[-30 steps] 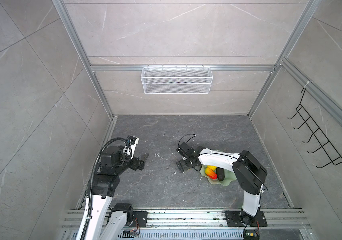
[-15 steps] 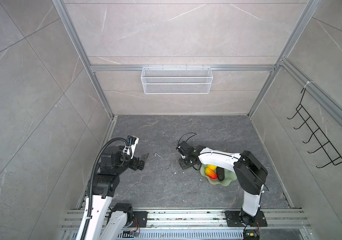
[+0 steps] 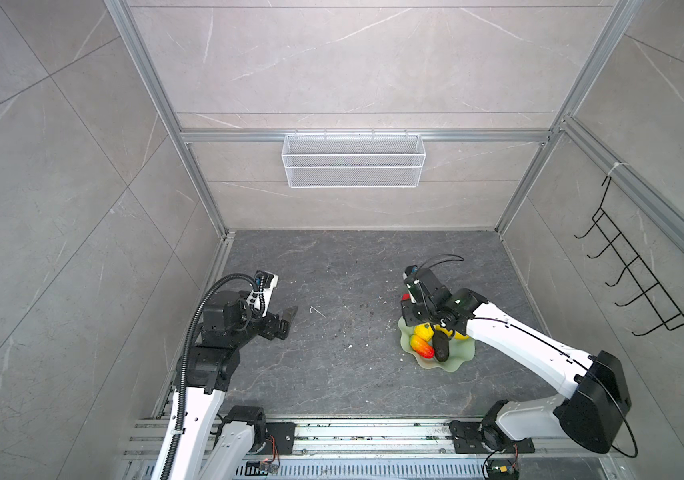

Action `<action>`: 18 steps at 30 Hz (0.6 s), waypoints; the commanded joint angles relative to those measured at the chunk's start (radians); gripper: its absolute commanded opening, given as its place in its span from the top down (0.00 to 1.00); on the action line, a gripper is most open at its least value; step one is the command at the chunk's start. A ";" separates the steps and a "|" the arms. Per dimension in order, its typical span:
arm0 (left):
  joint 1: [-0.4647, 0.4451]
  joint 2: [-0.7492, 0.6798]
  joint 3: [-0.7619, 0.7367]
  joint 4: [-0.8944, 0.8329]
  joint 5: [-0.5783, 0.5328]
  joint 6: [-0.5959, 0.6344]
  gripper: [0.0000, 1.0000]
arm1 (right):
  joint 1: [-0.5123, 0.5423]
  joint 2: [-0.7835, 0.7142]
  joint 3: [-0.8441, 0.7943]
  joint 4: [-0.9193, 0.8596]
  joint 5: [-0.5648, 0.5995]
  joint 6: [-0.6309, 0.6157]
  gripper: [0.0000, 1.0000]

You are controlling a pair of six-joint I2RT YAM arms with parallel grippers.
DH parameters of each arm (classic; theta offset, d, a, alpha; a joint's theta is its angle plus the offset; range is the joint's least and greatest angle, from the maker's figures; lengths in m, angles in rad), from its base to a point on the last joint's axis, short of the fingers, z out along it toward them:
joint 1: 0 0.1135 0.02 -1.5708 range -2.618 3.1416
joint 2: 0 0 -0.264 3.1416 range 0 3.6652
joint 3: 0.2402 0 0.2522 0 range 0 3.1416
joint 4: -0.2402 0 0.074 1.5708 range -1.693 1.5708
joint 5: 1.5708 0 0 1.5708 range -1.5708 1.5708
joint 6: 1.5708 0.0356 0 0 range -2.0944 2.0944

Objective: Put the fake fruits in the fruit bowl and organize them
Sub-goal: 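Carry the red-yellow fruit over the bowl and release it inside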

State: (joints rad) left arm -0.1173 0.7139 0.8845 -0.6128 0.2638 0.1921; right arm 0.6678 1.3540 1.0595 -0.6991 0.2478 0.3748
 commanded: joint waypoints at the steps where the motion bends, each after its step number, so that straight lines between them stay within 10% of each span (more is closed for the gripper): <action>1: 0.005 0.002 0.035 0.010 -0.002 0.003 0.00 | -0.015 -0.088 -0.090 -0.095 0.074 0.115 0.56; 18: 0.005 0.009 0.036 0.011 0.011 0.000 0.00 | -0.062 -0.169 -0.273 -0.082 0.124 0.220 0.52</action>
State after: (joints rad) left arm -0.1173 0.7250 0.8845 -0.6132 0.2642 0.1921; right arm 0.6136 1.2251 0.8043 -0.7673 0.3462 0.5510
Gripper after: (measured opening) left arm 0.999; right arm 0.483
